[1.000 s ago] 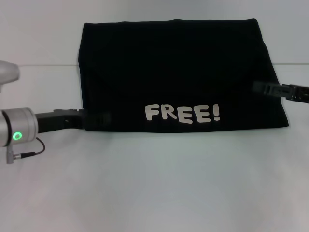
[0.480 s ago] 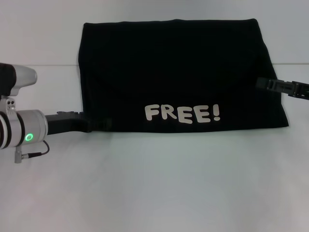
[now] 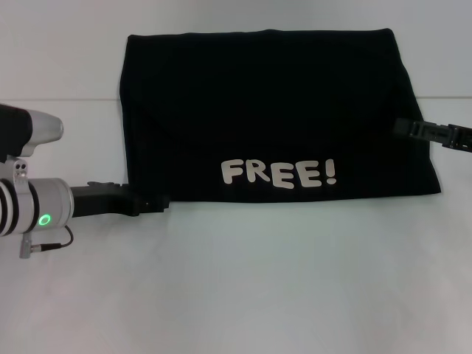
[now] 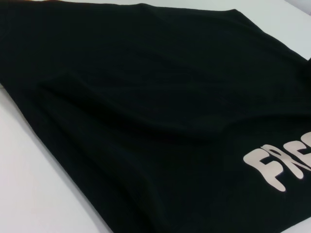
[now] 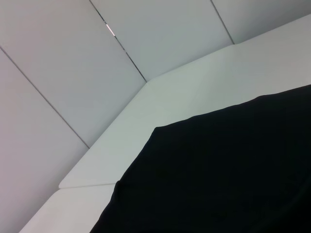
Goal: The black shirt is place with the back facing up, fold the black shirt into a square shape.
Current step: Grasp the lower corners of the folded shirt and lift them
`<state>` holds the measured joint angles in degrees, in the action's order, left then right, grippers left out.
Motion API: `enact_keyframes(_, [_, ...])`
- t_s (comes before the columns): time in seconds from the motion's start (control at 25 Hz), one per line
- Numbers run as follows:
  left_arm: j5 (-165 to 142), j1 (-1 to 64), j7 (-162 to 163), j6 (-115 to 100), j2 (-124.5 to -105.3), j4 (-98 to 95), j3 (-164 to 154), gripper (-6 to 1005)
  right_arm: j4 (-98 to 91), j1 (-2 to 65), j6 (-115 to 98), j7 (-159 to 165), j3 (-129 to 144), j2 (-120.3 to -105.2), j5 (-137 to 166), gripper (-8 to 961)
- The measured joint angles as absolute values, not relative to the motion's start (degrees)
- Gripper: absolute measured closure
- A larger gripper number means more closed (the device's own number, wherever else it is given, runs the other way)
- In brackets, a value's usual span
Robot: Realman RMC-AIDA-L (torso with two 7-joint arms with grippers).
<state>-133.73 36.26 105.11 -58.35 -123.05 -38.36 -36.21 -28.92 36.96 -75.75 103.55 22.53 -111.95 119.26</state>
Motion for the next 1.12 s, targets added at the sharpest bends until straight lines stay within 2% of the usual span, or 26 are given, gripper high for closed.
enact_keyframes(0.2, [-133.6, 36.3, 105.0, -58.3, -123.03, -38.6, -36.1, 95, -28.9, 37.0, -75.7, 103.5, 22.5, -111.97, 119.3, 24])
enact_keyframes(0.8, [-133.7, 36.8, 104.3, -57.8, -122.69, -38.9, -36.2, 609, -28.9, 36.3, -75.6, 103.5, 22.8, -111.86, 119.5, 24])
enact_keyframes(1.0, [-133.7, 37.0, 104.3, -57.8, -122.68, -38.8, -36.2, 782, -28.9, 36.3, -75.4, 103.8, 22.9, -111.42, 119.7, 24])
enact_keyframes(1.12, [-134.0, 37.0, 104.3, -58.3, -122.59, -38.9, -36.2, 898, -28.9, 36.4, -74.4, 106.1, 23.1, -110.61, 122.1, 24])
